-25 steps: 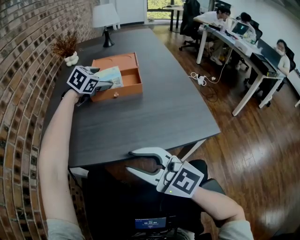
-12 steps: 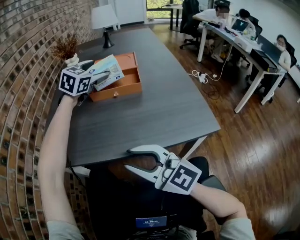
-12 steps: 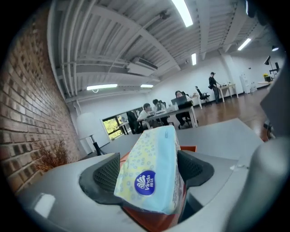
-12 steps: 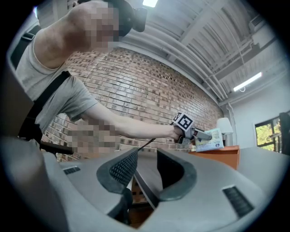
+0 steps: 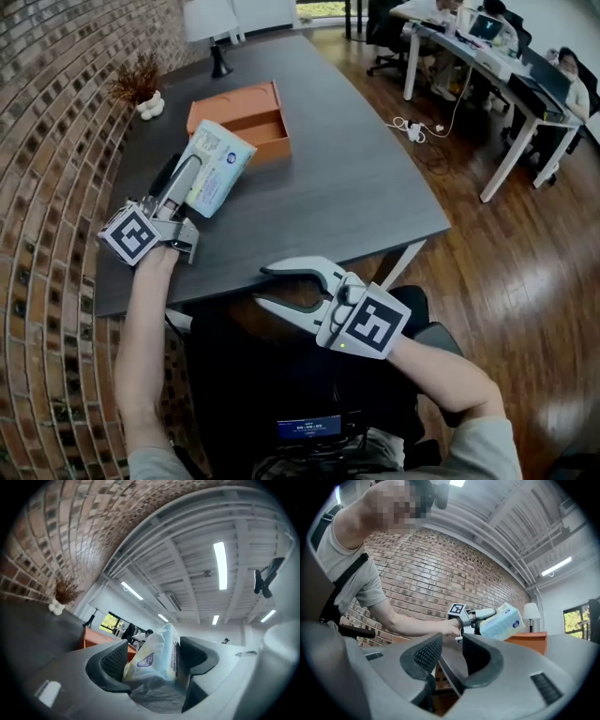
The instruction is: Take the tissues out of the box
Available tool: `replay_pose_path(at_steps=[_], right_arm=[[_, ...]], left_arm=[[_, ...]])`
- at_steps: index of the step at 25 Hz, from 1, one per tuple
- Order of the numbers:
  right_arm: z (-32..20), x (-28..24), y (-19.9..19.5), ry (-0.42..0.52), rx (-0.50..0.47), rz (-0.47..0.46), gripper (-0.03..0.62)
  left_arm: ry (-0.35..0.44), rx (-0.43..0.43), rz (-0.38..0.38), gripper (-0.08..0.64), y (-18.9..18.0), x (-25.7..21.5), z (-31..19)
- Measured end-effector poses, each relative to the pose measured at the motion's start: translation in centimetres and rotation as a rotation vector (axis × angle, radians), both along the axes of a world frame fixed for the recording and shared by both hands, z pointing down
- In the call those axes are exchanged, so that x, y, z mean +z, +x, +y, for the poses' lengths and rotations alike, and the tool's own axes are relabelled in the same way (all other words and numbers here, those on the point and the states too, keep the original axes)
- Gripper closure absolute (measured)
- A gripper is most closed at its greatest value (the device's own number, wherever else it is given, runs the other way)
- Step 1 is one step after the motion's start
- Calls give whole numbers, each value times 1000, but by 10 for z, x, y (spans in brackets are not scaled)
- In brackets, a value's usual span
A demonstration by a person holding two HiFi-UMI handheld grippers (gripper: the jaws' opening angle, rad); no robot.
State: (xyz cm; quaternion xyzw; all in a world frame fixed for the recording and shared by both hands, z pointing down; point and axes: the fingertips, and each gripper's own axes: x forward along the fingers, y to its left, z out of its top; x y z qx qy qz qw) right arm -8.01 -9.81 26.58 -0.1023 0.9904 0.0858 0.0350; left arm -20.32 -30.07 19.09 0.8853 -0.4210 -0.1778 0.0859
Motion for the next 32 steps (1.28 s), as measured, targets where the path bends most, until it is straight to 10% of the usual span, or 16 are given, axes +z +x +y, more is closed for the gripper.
replay_pose_path(at_steps=[4,10,17,32], right_arm=[[2,1,-7,23,-9,11,457],[0,0,0,-12,1,-6,457],[-6,1,8,-175,25,-37,457],[-16,-7,6,-97,22,-69,457]], left_arm=[[-92,-43,16,221,-11,33,3],[-35,95,672,233,-31,-6,43],[27,156,1059,233,-25,10,116],[-21,258,1131,233,15,40,178]])
